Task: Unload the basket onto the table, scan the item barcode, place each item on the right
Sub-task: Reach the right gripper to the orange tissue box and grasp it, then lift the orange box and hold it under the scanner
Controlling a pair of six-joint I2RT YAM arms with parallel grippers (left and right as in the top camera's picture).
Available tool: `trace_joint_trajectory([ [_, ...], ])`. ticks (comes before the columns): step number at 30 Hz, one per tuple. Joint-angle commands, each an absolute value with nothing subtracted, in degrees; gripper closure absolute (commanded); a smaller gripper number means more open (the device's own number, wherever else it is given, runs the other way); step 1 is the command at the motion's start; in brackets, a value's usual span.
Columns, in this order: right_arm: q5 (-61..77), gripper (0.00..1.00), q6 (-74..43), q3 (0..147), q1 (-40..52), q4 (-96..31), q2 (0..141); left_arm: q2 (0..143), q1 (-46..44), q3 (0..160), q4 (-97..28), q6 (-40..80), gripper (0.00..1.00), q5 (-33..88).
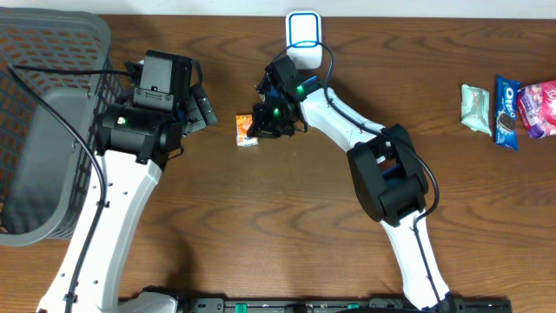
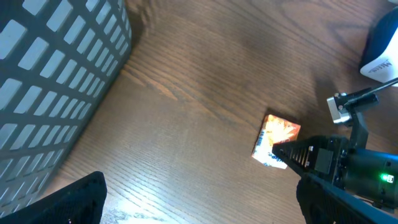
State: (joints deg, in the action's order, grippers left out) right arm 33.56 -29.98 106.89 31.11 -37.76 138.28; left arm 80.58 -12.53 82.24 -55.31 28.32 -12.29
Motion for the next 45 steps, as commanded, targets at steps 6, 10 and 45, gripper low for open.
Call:
trace_joint_trajectory([
  [6,69.3,0.99,-2.5,105.9,26.8,-40.3,141.2,80.8,-12.4,82.3,-55.5,28.4,0.02,-12.4],
  [10,75.8,0.99,1.6,105.9,24.0,-42.7,141.2,80.8,-12.4,82.3,-55.5,28.4,0.02,-12.4],
  [45,-25.1,0.99,6.3,112.6,24.5,-23.4,129.1,80.8,-12.4,82.3,-55.5,28.4,0.02,-12.4],
])
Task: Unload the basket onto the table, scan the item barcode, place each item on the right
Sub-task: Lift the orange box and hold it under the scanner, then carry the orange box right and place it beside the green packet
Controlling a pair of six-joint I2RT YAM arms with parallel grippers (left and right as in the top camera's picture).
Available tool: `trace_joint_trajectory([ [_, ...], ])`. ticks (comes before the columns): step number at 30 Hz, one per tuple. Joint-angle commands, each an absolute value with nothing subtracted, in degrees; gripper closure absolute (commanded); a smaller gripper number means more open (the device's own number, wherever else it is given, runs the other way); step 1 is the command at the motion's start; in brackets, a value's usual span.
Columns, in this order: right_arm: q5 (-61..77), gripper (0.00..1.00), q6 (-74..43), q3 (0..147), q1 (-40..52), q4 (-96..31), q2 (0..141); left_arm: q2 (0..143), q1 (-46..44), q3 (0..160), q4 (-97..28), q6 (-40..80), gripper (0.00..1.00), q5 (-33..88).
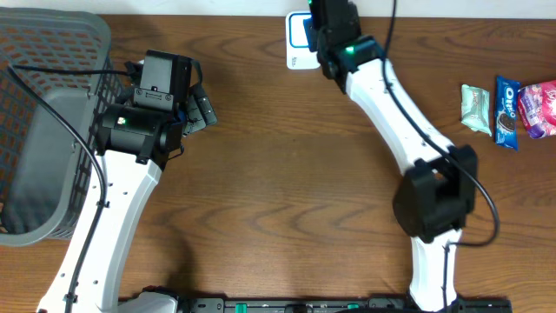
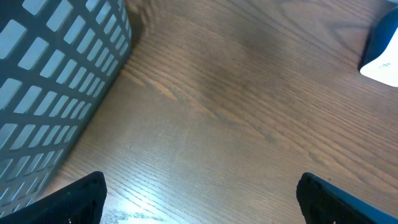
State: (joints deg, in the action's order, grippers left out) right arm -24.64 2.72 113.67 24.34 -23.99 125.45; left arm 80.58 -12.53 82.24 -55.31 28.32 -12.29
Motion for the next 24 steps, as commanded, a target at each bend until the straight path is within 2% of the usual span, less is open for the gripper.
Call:
trace_joint_trajectory([
  [1,-23.1,0.99,6.3,112.6,24.5,-22.9,129.7,80.8,-12.4,82.3,-55.5,28.4,0.02,-12.4],
  [4,-18.9,0.99,6.3,112.6,24.3,-21.0,130.6,80.8,-12.4,82.3,-55.5,28.4,0.02,-12.4],
  [10,-19.0,0.99,6.1,112.6,24.4,-15.6,130.8,80.8,-12.4,82.3,-55.5,28.4,0.02,-12.4],
  [15,-19.7,0.99,4.9,112.6,23.0,-17.0,130.8,80.8,-12.4,82.3,-55.5,28.4,0.02,-12.4],
  [19,-27.9,0.99,1.7,114.6,20.6,-24.0,130.7,80.8,-12.4,82.3,-55.5,28.4,0.02,-12.4],
  [24,-44.4,0.99,1.7,116.5,16.2,-32.9,130.7,80.8,-12.4,82.3,-55.5,28.4,0.02,-12.4],
])
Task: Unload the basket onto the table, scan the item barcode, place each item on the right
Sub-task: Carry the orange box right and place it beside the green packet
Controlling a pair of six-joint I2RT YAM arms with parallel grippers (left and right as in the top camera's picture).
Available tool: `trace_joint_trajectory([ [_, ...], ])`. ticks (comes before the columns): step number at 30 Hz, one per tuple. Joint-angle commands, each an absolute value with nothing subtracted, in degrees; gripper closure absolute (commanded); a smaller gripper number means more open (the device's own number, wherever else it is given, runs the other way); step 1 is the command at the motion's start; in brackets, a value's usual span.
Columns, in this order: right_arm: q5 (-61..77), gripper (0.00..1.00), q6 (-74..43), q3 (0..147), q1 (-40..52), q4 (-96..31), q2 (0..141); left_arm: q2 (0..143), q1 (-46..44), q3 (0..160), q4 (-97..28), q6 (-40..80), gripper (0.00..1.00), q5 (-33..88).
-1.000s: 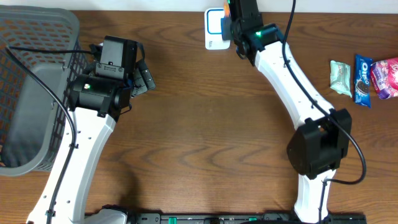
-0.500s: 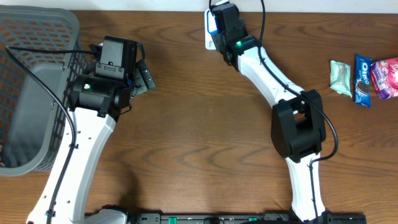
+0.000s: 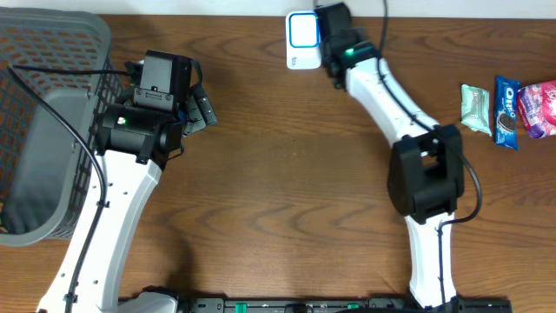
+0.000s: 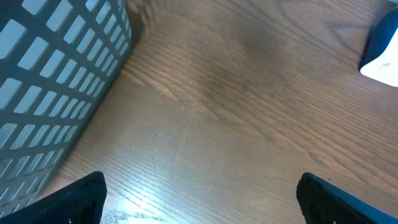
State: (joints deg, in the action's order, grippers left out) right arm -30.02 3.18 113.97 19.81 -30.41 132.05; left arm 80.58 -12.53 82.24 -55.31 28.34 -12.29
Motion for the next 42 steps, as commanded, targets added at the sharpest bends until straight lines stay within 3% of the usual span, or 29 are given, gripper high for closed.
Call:
trace_joint_trajectory([
  [1,-47.0,0.99,1.8,116.5,15.1,-34.4,130.7,80.8,-12.4,82.3,-55.5,28.4,0.02,-12.4],
  [4,-52.6,0.99,1.8,116.5,11.7,-39.3,130.7,80.8,-12.4,82.3,-55.5,28.4,0.02,-12.4],
  [13,-51.9,0.97,1.3,115.5,-0.4,-50.3,130.8,80.8,-12.4,82.3,-55.5,28.4,0.02,-12.4],
  [14,-51.7,0.83,1.3,115.3,-1.5,-50.8,130.8,80.8,-12.4,82.3,-55.5,28.4,0.02,-12.4],
  [16,-50.2,0.43,1.2,115.3,-3.2,-52.3,130.8,80.8,-12.4,82.3,-55.5,28.4,0.02,-12.4],
  [19,-47.5,0.38,-1.6,115.3,-5.3,-54.0,130.8,80.8,-12.4,82.3,-55.5,28.4,0.02,-12.4],
  [20,-46.5,0.26,-2.8,115.3,-5.8,-54.7,130.8,80.8,-12.4,82.3,-55.5,28.4,0.02,-12.4],
  [21,-45.6,0.07,-4.1,115.3,-6.2,-55.3,130.8,80.8,-12.4,82.3,-55.5,28.4,0.02,-12.4],
  [22,-44.6,0.01,-5.7,115.3,-6.6,-56.0,130.8,80.8,-12.4,82.3,-55.5,28.4,0.02,-12.4],
  [31,-36.5,0.01,-12.0,115.3,-6.8,-59.6,130.8,80.8,-12.4,82.3,-55.5,28.4,0.02,-12.4],
  [42,-15.5,0.01,-11.9,115.3,-5.2,-59.6,130.8,80.8,-12.4,82.3,-55.5,28.4,0.02,-12.4],
])
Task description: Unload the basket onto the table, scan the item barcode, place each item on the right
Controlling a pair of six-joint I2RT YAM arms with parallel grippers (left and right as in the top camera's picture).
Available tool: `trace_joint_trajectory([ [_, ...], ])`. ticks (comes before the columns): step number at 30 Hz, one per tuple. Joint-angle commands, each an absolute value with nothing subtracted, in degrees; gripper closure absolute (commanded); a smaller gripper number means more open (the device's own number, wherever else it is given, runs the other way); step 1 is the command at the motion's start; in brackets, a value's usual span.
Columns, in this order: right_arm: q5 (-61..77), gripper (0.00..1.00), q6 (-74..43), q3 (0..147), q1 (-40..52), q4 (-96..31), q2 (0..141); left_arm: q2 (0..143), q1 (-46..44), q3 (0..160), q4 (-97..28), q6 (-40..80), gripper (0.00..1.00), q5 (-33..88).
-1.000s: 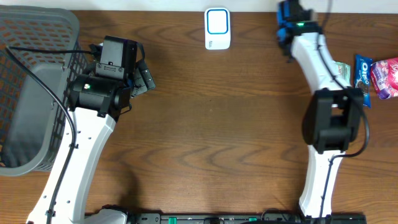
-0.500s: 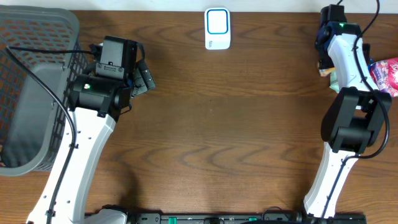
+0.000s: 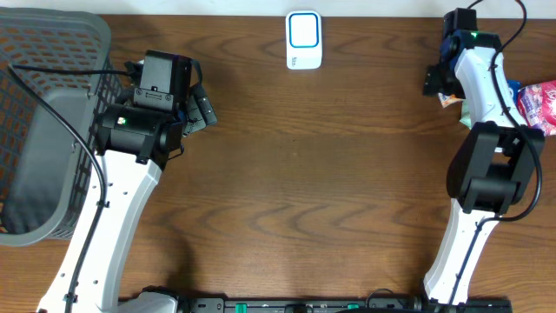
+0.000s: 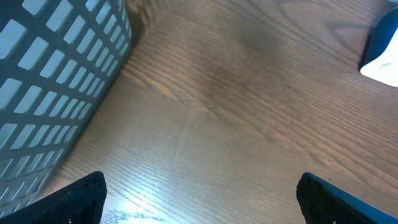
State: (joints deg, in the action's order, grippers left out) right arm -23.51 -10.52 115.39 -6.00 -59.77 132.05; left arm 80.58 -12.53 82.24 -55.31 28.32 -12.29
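The white scanner [image 3: 304,39] with a blue-ringed face lies at the table's far edge; its corner [image 4: 382,53] shows in the left wrist view. My right gripper [image 3: 438,87] is at the far right, beside the snack pile, shut on a small orange packet [image 3: 448,101] that peeks out below it. To the left, next to the basket, my left gripper [image 3: 201,106] hangs open over bare wood [image 4: 199,193], holding nothing.
A grey mesh basket [image 3: 43,113] fills the left end, its wall [image 4: 56,74] close to the left gripper. A pink packet [image 3: 539,104] and a mint packet [image 3: 471,111] lie at the right edge, partly under the right arm.
My right gripper was at the scanner with the orange packet; it now holds the packet at the far right, next to the snack pile. The left arm is unchanged.
First my right gripper was down at the orange packet on the table's middle. Then the packet was gone from the table and the gripper stood at the scanner, and stayed there. Now it is at the right-hand snacks with the packet. The left arm never moved.
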Motion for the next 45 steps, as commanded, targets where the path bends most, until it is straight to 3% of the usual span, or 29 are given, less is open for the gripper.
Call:
trace_joint_trajectory([
  [1,-13.9,0.01,-11.9,115.3,-5.1,-59.6,130.8,80.8,-12.4,82.3,-55.5,28.4,0.02,-12.4],
  [9,-2.4,0.01,-13.3,115.5,-4.5,-65.2,126.9,80.8,-12.4,82.3,-55.5,28.4,0.02,-12.4],
  [20,-1.6,0.01,-13.0,115.4,-1.0,-79.2,106.8,80.8,-12.4,82.3,-55.5,28.4,0.02,-12.4],
  [27,-4.2,0.01,-13.1,112.4,7.6,-87.4,95.1,80.8,-12.4,82.3,-55.5,28.4,0.02,-12.4],
  [38,-5.3,0.01,-14.7,94.5,24.4,-87.7,71.6,80.8,-12.4,82.3,-55.5,28.4,0.02,-12.4],
  [45,-0.5,0.01,-15.2,90.6,27.5,-89.9,62.5,80.8,-12.4,82.3,-55.5,28.4,0.02,-12.4],
])
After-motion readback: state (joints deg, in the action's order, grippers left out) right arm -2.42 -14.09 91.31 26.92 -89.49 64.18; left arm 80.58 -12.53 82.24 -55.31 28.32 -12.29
